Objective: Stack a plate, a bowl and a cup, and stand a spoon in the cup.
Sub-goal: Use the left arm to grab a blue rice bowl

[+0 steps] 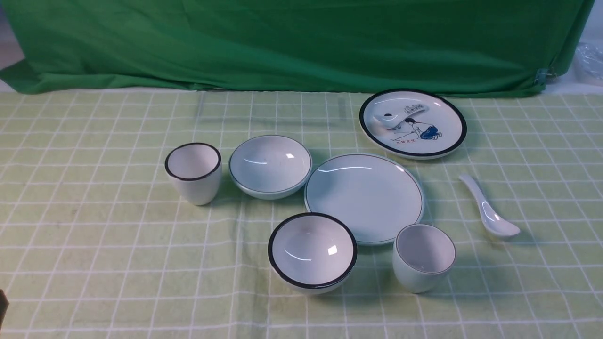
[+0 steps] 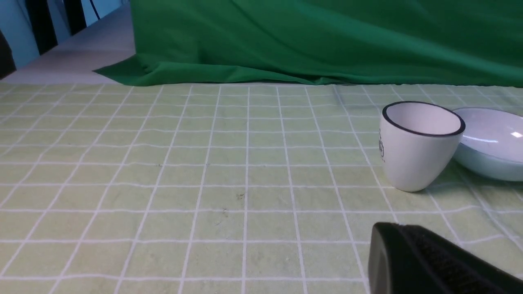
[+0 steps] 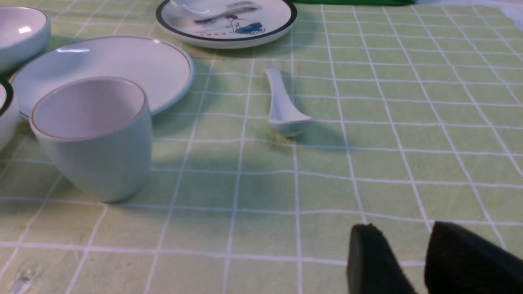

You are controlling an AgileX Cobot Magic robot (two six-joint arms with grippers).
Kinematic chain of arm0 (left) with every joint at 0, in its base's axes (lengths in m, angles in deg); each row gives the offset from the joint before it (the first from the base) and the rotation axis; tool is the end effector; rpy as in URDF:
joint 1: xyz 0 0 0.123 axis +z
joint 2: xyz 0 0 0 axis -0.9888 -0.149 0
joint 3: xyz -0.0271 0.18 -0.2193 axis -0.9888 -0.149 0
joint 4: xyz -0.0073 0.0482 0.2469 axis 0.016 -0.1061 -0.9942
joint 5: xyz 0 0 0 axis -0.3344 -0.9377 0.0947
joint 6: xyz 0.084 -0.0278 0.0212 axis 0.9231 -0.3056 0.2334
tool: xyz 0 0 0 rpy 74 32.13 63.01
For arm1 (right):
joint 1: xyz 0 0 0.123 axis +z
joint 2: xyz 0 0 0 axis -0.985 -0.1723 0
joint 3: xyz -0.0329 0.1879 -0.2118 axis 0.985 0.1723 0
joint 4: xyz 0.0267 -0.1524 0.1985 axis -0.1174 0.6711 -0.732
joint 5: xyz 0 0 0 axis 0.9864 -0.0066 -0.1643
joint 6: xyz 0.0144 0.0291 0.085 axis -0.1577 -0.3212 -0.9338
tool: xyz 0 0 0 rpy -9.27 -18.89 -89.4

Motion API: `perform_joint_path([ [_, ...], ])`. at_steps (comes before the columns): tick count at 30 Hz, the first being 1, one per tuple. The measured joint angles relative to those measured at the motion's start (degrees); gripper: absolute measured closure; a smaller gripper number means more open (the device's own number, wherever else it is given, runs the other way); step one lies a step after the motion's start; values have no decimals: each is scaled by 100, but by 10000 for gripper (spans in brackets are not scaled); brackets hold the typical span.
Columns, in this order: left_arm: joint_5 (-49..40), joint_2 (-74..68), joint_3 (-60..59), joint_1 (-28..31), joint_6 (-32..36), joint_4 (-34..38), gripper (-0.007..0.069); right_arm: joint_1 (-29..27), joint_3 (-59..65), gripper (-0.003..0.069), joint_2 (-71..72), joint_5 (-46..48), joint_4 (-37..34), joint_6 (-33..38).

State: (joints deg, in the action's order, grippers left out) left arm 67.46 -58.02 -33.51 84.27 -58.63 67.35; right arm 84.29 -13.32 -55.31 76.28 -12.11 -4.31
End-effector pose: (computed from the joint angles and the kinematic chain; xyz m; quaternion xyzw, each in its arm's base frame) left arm 0.0560 0.0010 0.1919 -0.0219 0.7498 0.0005 0.6613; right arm 0.0545 0.0033 0.1869 -0.0228 0.7675 0.0226 0.6403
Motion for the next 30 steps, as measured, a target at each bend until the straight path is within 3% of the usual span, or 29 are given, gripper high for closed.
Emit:
perform_joint_path([
  [1,41,0,0,0,-40,31,603,0,0,413,0,0,0,0],
  [5,759,0,0,0,-982,1804,603,0,0,413,0,0,0,0],
  [7,969,0,0,0,-1291,2280,603,0,0,413,0,0,0,0],
  [10,1285,0,19,0,-1699,2674,603,0,0,413,0,0,0,0],
  [13,874,-44,377,-58,-1744,2716,603,0,0,413,0,0,0,0],
  [20,-843,-1925,2403,-469,29,2507,603,0,0,413,0,0,0,0],
  [23,-2026,-3463,3537,-558,1162,2500,603,0,0,413,0,0,0,0],
  [30,-2687,-5593,4703,-1284,1712,2443,603,0,0,413,0,0,0,0],
])
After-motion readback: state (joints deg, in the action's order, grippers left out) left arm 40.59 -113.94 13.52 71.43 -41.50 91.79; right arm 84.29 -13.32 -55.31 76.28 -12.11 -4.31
